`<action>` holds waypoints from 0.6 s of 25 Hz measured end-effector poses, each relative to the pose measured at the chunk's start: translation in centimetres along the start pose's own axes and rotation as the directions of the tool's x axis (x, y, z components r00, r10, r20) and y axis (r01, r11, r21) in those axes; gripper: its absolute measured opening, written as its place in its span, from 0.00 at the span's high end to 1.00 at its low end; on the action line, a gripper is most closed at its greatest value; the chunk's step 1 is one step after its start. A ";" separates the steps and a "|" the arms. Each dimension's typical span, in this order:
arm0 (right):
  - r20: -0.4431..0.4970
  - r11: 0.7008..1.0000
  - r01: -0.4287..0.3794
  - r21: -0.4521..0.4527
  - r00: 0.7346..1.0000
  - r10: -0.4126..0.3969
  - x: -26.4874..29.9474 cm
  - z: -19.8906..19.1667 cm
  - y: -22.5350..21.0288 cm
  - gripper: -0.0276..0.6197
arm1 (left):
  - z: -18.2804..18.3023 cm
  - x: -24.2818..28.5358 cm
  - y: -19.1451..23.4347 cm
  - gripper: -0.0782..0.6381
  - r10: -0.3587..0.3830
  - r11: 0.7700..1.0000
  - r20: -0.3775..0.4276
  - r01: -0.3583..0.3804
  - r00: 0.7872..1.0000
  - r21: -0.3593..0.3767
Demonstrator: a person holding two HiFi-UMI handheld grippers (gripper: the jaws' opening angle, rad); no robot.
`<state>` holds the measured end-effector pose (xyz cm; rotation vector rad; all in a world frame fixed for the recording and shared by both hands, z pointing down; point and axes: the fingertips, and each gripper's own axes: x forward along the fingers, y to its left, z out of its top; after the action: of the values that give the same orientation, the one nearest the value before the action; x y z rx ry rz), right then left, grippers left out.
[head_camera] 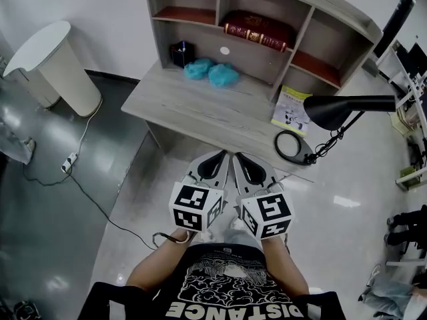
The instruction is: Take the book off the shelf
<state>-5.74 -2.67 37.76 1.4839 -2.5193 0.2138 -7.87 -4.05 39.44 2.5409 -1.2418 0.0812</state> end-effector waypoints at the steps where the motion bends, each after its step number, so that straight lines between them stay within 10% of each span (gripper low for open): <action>1: 0.001 1.000 -0.001 0.000 1.000 0.001 0.3 0.1 -0.1 0.93 | 0.0 0.2 0.2 0.88 0.001 1.000 -0.001 -0.001 1.000 0.001; 15: 0.024 0.997 -0.070 0.026 0.997 0.069 6.5 0.9 -6.5 0.93 | 1.4 8.1 3.0 0.88 0.067 0.997 -0.015 -0.067 0.998 0.027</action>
<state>-3.22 -11.53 38.64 1.4175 -2.5990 0.2438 -5.34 -12.35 40.34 2.5161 -1.3282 0.1328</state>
